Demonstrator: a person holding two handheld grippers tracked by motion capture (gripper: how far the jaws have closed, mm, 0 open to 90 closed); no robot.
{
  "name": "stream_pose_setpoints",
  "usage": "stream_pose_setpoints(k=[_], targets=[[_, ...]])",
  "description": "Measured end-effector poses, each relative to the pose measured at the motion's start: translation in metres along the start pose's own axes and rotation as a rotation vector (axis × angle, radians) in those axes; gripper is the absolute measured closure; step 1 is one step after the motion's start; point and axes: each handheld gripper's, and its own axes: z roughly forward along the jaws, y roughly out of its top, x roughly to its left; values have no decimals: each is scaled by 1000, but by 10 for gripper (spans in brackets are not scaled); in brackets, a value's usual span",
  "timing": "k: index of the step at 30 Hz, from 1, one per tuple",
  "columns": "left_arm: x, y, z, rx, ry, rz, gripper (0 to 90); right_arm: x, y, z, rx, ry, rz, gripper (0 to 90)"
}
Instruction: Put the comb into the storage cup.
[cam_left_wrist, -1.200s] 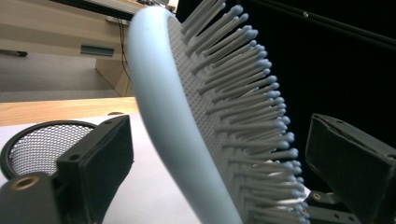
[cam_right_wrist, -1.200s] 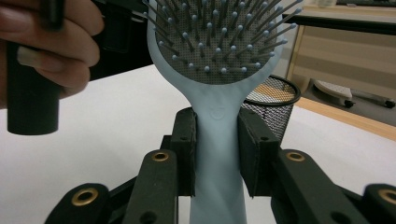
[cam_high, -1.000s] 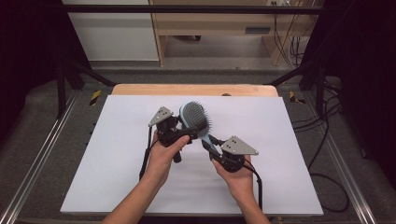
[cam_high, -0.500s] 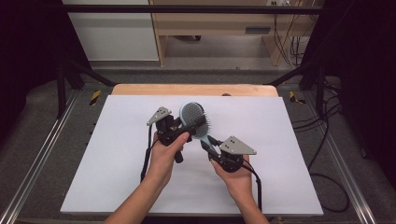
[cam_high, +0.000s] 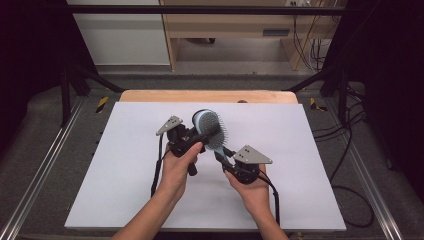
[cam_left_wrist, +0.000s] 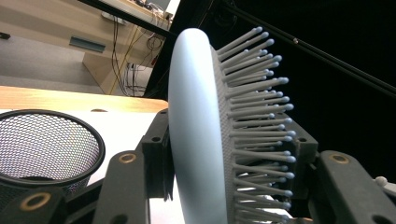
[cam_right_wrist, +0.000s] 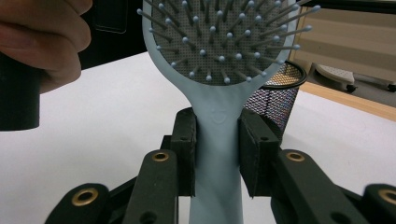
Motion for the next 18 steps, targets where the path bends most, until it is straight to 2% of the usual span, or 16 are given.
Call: stream_pose_setpoints(k=[6,9,10,11,13,18], targets=[[1,0,0,4,-5,-17,506,-1,-1,1,8,4,3,696],[2,0,1,6,-6,-9,507,-2,-1,2,11,16,9,691],[1,0,1,11,4,8,509,-5,-1,3,16,38,26,567],[2,0,1,12,8,17,509,-5,-1,3,16,38,26,567],[3,0,0,14,16,25,508,-7,-2,3,36,26,39,424],[7,5,-3,-9,27,39,508,-15,-3,-1,87,26,61,222]])
